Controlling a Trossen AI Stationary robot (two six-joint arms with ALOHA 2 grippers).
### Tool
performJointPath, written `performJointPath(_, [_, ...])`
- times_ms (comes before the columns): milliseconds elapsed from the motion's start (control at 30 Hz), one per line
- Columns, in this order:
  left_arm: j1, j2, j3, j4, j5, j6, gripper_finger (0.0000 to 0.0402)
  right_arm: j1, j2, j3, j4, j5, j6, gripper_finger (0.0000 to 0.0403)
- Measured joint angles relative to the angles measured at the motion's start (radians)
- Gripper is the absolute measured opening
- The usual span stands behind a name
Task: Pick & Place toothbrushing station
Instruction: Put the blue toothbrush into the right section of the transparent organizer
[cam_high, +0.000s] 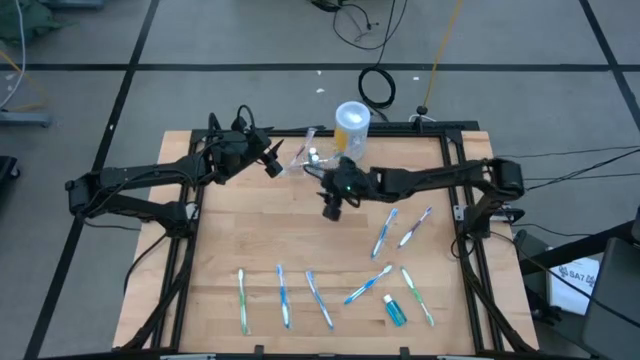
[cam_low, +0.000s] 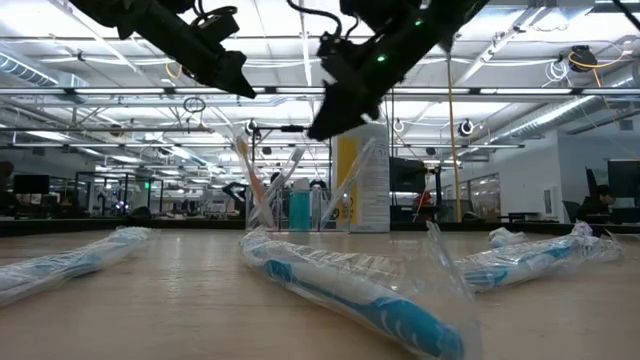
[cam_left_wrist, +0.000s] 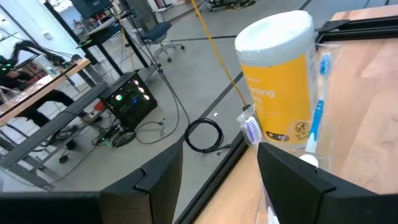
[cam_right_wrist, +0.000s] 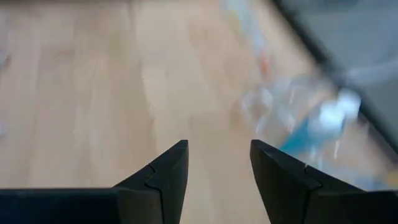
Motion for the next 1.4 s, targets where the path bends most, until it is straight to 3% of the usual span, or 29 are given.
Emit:
performJointPath(300, [0.000, 0.000, 0.000, 0.019, 0.082, 0.001, 0.0214, 0.052, -0.094, 0.000, -0.601, 0.001, 0.458, 0.0165])
performJointPath(500, [0.000, 0.000, 0.000, 0.098, 0.093, 0.008, 0.0214, 0.083, -0.095, -0.025, -0.843, 0.004, 0.783, 0.0164])
performJointPath(733, [0.000, 0.000, 0.000, 0.189, 0.093, 0.057, 0.0214, 0.124, -0.095, -0.168, -0.835, -0.003, 1.079, 0.0164])
performJointPath(900, [0.000, 0.000, 0.000, 0.273, 0.093, 0.103, 0.0214, 0.126, -0.093, -0.238, -0.789, -0.003, 1.196, 0.0164])
performJointPath(1200, [0.000, 0.000, 0.000, 0.386, 0.097, 0.146, 0.0214, 0.124, -0.095, -0.378, -0.460, 0.000, 1.246, 0.0164])
performJointPath(1400, [0.000, 0.000, 0.000, 0.408, 0.098, 0.146, 0.0214, 0.125, -0.099, -0.427, -0.377, 0.037, 1.163, 0.0164])
